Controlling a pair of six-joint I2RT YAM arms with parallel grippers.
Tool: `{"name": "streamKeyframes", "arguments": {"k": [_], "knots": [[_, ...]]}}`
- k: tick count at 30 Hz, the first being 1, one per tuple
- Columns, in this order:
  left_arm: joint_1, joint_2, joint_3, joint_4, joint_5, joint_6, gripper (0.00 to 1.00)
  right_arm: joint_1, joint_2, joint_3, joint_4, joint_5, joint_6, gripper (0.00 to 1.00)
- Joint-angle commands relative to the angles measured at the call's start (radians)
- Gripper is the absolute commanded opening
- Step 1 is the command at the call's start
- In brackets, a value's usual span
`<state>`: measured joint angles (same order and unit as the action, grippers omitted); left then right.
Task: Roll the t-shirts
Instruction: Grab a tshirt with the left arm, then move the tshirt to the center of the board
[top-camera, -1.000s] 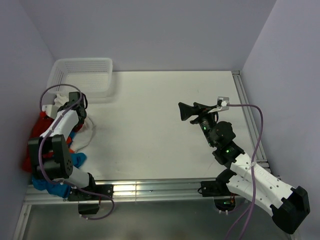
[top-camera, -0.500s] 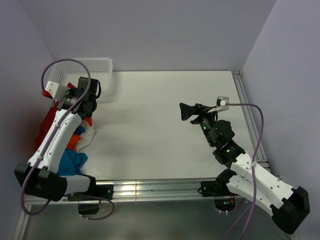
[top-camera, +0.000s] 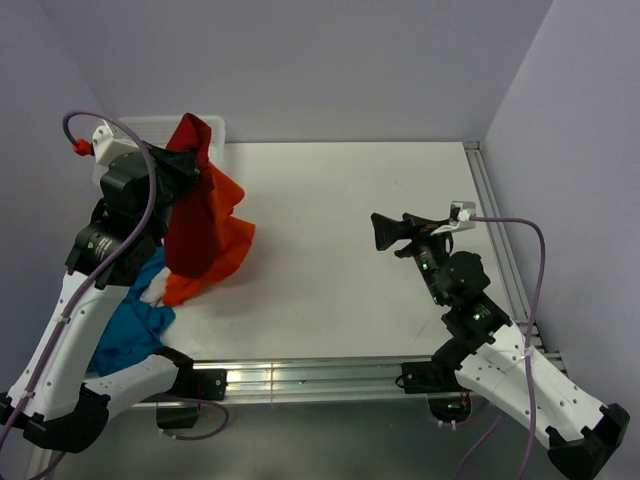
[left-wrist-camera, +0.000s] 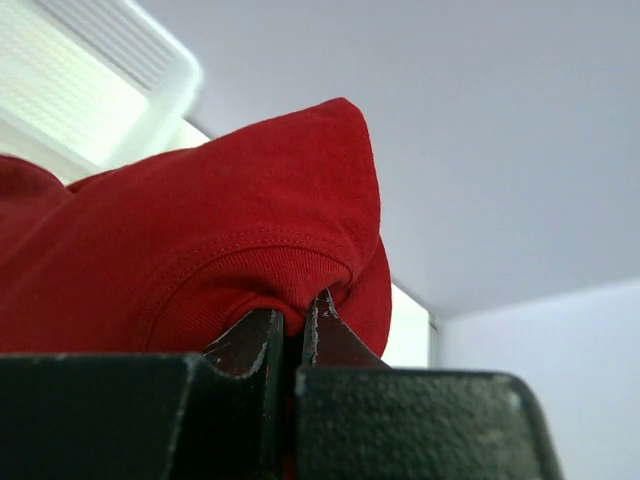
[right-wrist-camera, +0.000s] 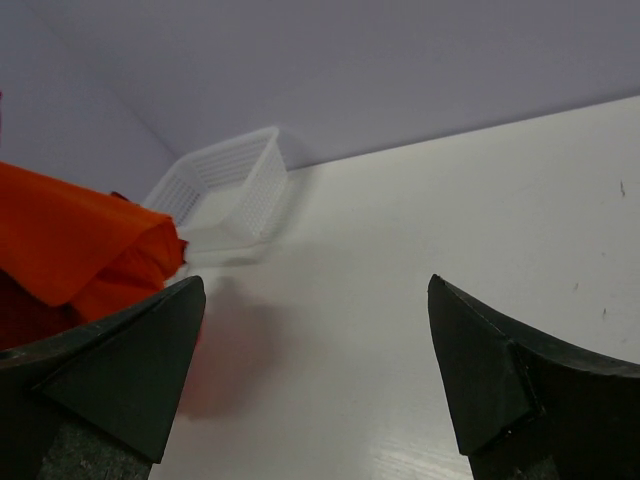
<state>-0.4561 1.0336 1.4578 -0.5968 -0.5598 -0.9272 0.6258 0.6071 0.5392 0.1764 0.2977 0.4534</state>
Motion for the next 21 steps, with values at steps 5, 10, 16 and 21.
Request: {"name": "streamKeyframes", "arguments": {"k": [5,10,16,21], "knots": [[-0.012,-0.04,0.015,0.206,0.325,0.031,0.0,0.003,-0.063,0.019,-0.043,-0.074,-0.041,0.98],[-0.016,-0.041,-0.106,0.224,0.313,-0.002,0.01,0.005,0.052,-0.001,0.058,-0.366,-0.076,0.94],[-0.019,-0.043,-0.313,0.34,0.395,-0.041,0.0,0.031,0.287,-0.013,0.26,-0.502,-0.096,0.94],[-0.114,0.025,-0.366,0.414,0.371,-0.042,0.01,0.124,0.436,0.019,0.38,-0.414,-0.117,0.94]]}}
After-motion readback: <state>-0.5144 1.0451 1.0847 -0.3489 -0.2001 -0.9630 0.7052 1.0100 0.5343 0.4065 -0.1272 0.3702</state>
